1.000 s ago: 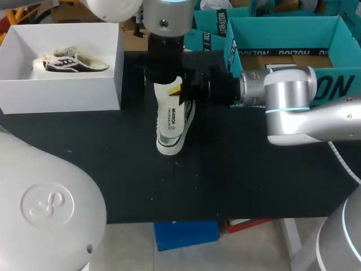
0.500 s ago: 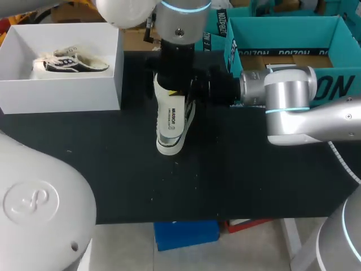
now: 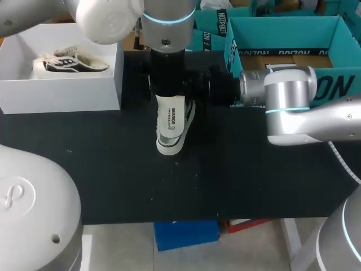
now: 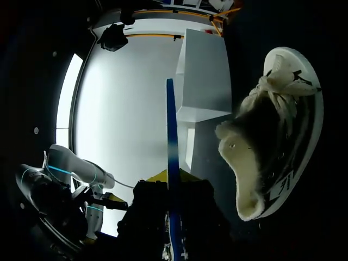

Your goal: Take the shoe out of the shoebox, open the shoe tongue, remove and reinsert the insole, then place the shoe into the shoebox

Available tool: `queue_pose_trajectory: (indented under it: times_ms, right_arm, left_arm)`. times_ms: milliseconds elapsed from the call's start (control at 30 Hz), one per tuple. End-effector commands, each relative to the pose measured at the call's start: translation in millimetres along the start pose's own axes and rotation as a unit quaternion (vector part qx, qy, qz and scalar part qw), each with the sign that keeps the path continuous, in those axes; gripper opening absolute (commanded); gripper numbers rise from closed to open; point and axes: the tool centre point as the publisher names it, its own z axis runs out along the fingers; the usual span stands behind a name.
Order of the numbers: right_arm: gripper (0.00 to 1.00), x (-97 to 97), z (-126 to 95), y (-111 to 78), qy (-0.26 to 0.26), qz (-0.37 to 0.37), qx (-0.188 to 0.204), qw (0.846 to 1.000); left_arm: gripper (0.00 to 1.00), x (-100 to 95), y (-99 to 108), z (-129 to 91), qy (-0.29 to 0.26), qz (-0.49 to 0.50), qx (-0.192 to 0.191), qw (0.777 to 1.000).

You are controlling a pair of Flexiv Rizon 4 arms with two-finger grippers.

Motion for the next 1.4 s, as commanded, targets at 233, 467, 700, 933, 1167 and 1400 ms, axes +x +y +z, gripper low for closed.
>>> queue_pose_trajectory:
  times_ms: [233,467,700,933,1167,1400]
  right_arm:
    - [0.00,-1.4,1.6,0.6,0.000,0.000,0.000,1.000]
    - [0.00,-1.4,1.6,0.6,0.000,0.000,0.000,1.000]
    - [0.00,-1.4,1.6,0.6,0.000,0.000,0.000,1.000]
    - [0.00,-1.4,1.6,0.6,0.000,0.000,0.000,1.000]
    - [0.00,-1.4,1.6,0.6,0.000,0.000,0.000,1.000]
    - [0.00,-1.4,1.6,0.6,0.000,0.000,0.000,1.000]
  left_arm:
    - [1.00,-2.7,35.9,11.6,0.002,-0.001,0.016,1.000]
    - [1.00,2.2,62.2,14.8,0.003,-0.009,0.019,1.000]
    - [1.00,10.1,85.7,23.1,-0.001,-0.018,0.025,1.000]
    - [1.00,14.9,107.5,37.2,-0.006,-0.022,0.035,0.999]
    - [1.00,20.1,133.7,40.4,-0.005,-0.031,0.029,0.999]
    - [1.00,25.5,149.6,46.2,-0.004,-0.044,0.030,0.999]
